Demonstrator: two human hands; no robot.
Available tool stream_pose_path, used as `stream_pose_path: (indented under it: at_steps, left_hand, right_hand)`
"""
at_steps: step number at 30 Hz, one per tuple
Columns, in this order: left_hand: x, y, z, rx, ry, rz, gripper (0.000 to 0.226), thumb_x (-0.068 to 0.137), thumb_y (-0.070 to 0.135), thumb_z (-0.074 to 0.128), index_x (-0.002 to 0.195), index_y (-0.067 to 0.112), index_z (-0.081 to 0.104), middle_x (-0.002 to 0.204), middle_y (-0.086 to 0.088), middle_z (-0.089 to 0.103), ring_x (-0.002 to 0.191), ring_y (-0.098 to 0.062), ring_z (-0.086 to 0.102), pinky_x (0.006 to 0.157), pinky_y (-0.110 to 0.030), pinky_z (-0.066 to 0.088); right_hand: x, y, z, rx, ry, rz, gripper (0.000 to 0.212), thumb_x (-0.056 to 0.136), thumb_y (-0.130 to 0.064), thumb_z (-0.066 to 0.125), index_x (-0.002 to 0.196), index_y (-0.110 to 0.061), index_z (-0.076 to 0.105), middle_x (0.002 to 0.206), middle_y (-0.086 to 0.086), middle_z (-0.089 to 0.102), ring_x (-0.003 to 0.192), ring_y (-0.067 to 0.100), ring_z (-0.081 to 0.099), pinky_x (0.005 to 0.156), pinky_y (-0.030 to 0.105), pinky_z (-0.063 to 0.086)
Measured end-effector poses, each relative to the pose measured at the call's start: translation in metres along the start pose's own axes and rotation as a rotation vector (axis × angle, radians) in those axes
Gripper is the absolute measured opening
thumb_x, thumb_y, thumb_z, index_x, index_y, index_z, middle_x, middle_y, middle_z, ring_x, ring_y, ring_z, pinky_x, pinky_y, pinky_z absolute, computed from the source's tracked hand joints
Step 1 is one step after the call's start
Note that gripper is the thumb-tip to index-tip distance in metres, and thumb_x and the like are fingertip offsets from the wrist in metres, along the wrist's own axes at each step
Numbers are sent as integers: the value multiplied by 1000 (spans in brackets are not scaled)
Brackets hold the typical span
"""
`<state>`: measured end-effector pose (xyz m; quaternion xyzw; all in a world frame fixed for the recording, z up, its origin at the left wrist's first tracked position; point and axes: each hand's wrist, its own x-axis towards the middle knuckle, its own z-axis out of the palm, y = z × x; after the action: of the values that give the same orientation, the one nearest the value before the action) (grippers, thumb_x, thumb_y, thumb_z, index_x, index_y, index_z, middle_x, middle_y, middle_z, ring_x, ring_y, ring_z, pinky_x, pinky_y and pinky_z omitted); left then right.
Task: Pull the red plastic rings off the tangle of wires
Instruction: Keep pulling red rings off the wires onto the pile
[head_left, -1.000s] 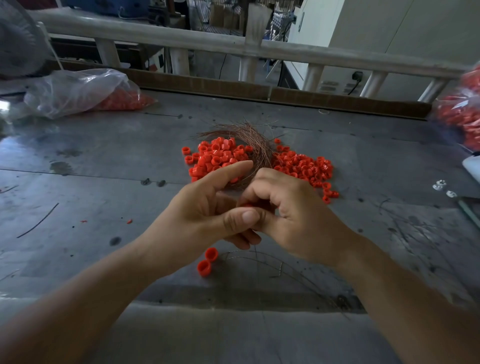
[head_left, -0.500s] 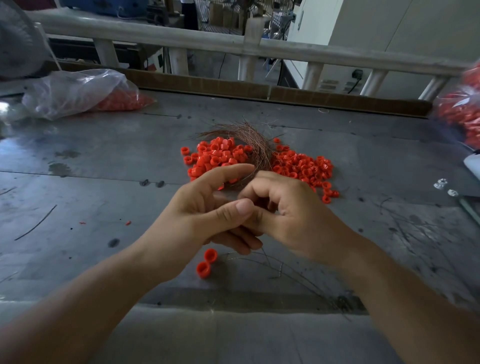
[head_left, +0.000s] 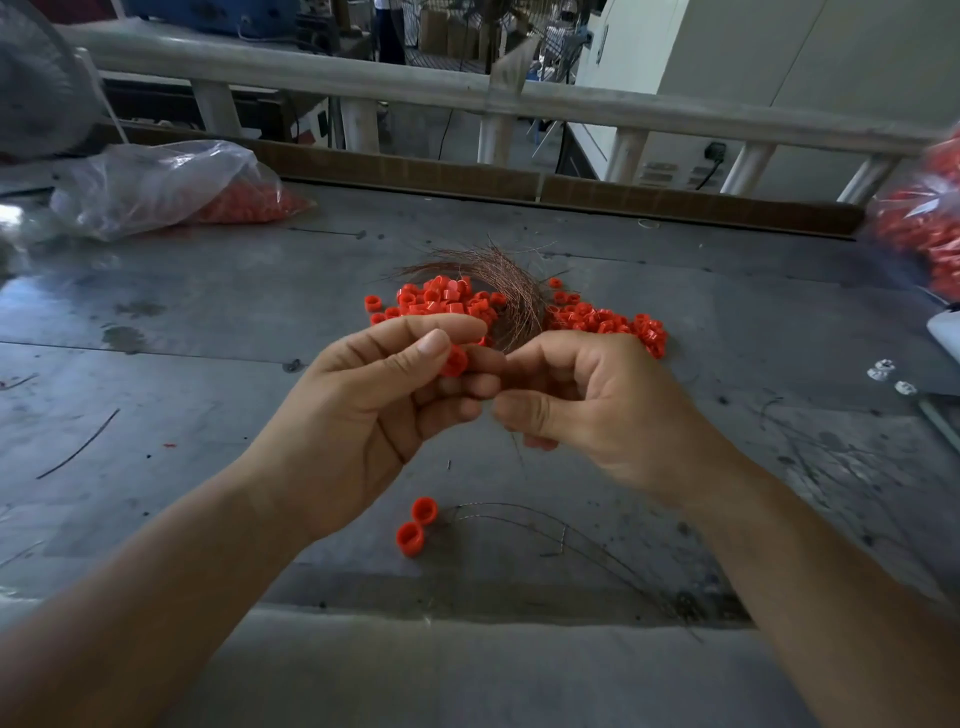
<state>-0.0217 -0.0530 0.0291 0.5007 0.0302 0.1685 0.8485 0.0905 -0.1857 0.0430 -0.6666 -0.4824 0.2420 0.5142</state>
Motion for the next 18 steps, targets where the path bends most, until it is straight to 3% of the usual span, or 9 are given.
stream_pose_path:
  at_steps: [5, 11, 15, 18]
  left_hand:
    - [1, 1, -3, -56, -18, -10, 20, 65, 16, 61, 77, 9, 74, 80, -11, 71, 71, -12, 69, 62, -17, 54]
    - [0, 3, -2, -63, -35, -13, 20, 75, 12, 54, 73, 9, 74, 81, -11, 72, 70, -11, 69, 61, -15, 53]
    - [0, -1, -1, 232, 98, 9, 6, 55, 12, 67, 60, 10, 69, 59, -6, 64, 55, -13, 66, 50, -16, 51]
    - [0, -5, -4, 576, 163, 21, 15, 53, 21, 71, 64, 12, 65, 58, -1, 63, 52, -16, 65, 47, -19, 51]
  right_hand:
    - [0, 0, -2, -65, -22, 30, 6, 76, -17, 68, 81, -20, 67, 62, -6, 64, 57, 4, 59, 56, 17, 49]
    - [0, -2, -4, -19, -57, 85, 10, 81, -11, 63, 74, -17, 64, 58, -4, 65, 54, 6, 61, 52, 17, 48]
    - [1, -2, -14, -187, 3, 39, 13, 79, -11, 66, 69, -19, 66, 55, -9, 60, 53, 0, 53, 52, 14, 44]
    - [0, 1, -17, -438, -29, 37, 14, 80, -18, 67, 70, -27, 65, 65, -12, 63, 59, -1, 56, 55, 12, 45]
